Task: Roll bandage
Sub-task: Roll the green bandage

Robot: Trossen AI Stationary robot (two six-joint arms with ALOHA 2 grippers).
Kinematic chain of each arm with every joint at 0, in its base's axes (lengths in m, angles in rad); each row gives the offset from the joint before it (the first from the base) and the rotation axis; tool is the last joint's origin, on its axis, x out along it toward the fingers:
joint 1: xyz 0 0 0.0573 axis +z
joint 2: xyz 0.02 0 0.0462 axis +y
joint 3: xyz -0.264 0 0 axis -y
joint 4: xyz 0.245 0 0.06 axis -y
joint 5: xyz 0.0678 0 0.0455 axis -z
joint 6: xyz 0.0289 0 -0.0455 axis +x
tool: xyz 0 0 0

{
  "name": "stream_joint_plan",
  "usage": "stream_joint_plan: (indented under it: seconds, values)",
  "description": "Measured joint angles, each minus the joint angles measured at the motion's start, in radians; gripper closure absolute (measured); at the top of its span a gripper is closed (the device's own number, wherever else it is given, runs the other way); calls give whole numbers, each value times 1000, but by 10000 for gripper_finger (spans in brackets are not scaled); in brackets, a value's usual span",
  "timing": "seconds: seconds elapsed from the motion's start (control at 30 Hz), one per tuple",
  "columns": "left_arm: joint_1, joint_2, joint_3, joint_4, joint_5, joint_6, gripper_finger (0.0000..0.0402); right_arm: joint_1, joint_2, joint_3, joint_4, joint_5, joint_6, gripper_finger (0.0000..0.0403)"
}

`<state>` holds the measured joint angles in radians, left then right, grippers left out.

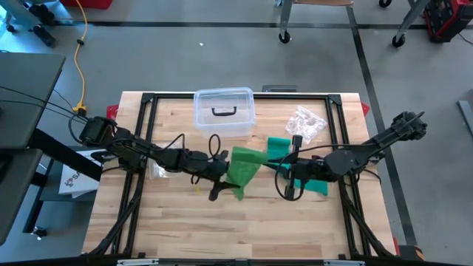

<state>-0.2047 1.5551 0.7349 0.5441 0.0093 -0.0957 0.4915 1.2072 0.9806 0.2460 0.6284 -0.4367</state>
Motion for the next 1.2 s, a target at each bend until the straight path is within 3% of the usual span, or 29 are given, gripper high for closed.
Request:
stream_joint_plan:
  seconds: [0.2,0.4,0.63,0.8,0.97,1.03,1.2]
  values:
    - [21,0,0,4,30,-76,214,0,0,0,2,0,-1,403]
    - [67,0,0,14,98,-92,169,0,0,0,-1,0,9,403]
    - [95,-10,0,53,119,34,138,0,0,0,-23,0,33,403]
    - [92,-61,19,-51,55,148,137,0,0,0,-28,0,41,403]
    - [94,-109,40,-152,42,159,137,0,0,0,-28,0,43,403]
    - [84,-140,55,-247,-15,175,137,0,0,0,-31,0,44,403]
    - [-3,-243,89,-551,-337,193,137,0,-12,0,-70,-31,72,403]
